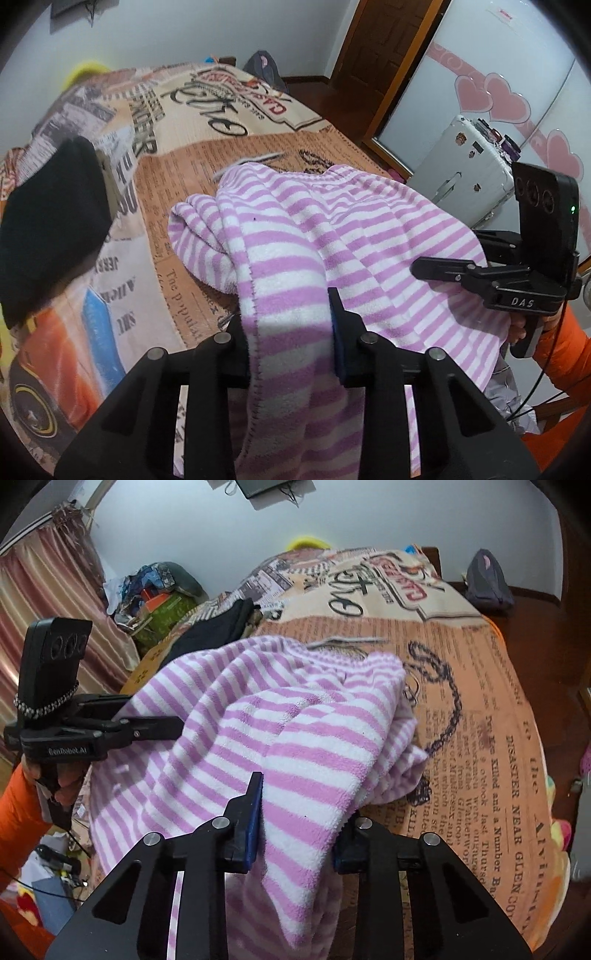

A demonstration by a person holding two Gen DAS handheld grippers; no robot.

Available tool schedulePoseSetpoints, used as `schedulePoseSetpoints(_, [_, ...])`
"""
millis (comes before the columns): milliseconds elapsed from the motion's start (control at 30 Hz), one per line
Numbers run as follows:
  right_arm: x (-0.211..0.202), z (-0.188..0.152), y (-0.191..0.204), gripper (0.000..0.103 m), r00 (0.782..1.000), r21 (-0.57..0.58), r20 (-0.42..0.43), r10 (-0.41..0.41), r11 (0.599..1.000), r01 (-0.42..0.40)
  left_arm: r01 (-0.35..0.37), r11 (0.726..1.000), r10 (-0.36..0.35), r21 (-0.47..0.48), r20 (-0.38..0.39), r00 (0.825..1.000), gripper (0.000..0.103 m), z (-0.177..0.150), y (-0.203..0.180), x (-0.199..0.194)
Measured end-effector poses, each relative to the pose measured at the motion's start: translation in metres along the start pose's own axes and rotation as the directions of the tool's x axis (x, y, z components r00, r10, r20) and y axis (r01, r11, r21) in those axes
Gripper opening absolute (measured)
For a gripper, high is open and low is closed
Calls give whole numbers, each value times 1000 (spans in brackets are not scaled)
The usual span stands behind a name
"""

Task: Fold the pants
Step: 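Lift the folded pants with both grippers and carry them along the bed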

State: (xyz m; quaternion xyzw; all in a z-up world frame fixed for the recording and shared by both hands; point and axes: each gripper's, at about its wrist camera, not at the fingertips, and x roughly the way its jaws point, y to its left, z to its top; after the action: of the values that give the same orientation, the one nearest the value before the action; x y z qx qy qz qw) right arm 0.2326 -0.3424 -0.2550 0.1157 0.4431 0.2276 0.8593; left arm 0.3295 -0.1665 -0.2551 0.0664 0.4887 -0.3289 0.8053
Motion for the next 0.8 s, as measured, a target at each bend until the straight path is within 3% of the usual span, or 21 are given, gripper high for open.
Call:
schedulePoseSetpoints(433, [-24, 30, 45, 25, 994, -110, 107, -8, 994, 20, -58, 998, 59, -6, 145, 988, 30, -6, 0, -62])
schedulePoseSetpoints(800, [-11, 68, 97, 24, 985, -229, 160, 58, 973, -20, -151, 984, 172, -97, 263, 949, 30, -19, 40, -126])
